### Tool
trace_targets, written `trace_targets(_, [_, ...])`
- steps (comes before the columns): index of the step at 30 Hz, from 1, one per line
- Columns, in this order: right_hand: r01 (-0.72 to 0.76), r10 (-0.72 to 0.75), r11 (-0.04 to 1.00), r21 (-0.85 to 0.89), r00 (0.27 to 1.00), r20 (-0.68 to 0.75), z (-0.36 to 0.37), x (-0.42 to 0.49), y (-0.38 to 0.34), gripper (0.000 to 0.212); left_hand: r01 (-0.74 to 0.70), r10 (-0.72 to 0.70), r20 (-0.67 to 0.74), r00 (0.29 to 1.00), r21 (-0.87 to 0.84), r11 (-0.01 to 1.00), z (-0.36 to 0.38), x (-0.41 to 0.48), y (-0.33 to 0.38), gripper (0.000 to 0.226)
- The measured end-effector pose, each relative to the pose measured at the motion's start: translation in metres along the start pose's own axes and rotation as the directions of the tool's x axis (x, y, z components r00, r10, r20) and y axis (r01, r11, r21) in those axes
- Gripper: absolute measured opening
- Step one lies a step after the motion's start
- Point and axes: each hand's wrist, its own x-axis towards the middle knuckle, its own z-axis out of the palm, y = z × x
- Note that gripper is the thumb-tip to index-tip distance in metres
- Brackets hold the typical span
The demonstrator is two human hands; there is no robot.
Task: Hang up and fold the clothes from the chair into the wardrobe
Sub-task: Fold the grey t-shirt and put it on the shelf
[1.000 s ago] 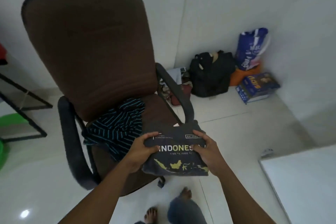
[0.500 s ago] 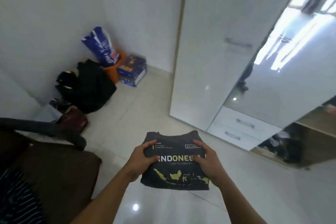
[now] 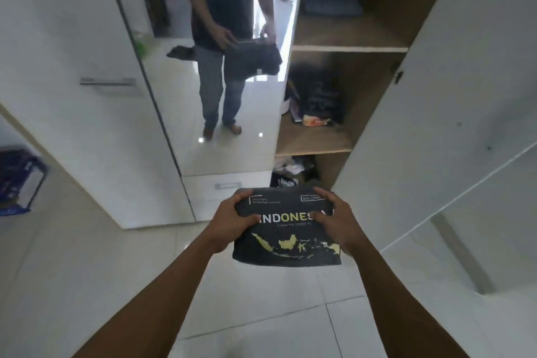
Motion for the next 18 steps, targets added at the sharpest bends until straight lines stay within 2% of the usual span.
trace_targets(5, [0.086,-0.078,0.994,0.061,0.990,-0.121,-0.088,0.047,-0.048,0.058,-0.063,0.066,0.073,0.995,-0.050,0.997,0.051,0.080,0.095,0.075])
trace_targets(9, [0.177,-0.158,0.980,0.086,0.968,-0.194,-0.147,0.096,-0.099,0.059,-0.189,0.197,0.098,0.975,-0.088,0.978,0.079,0.145,0.170,0.074])
trace_targets(13, [0.287,-0.270,0.956,0.052,0.939,-0.214,-0.197,0.163,-0.159,0.061,-0.319,0.327,0.046,0.944,-0.125,0.939,0.095,0.215,0.239,0.074])
trace_targets(18, [0.331,-0.332,0.943,-0.041,0.920,-0.208,-0.234,0.256,-0.222,0.060,-0.369,0.371,-0.008,0.929,-0.108,0.923,0.098,0.299,0.304,0.076])
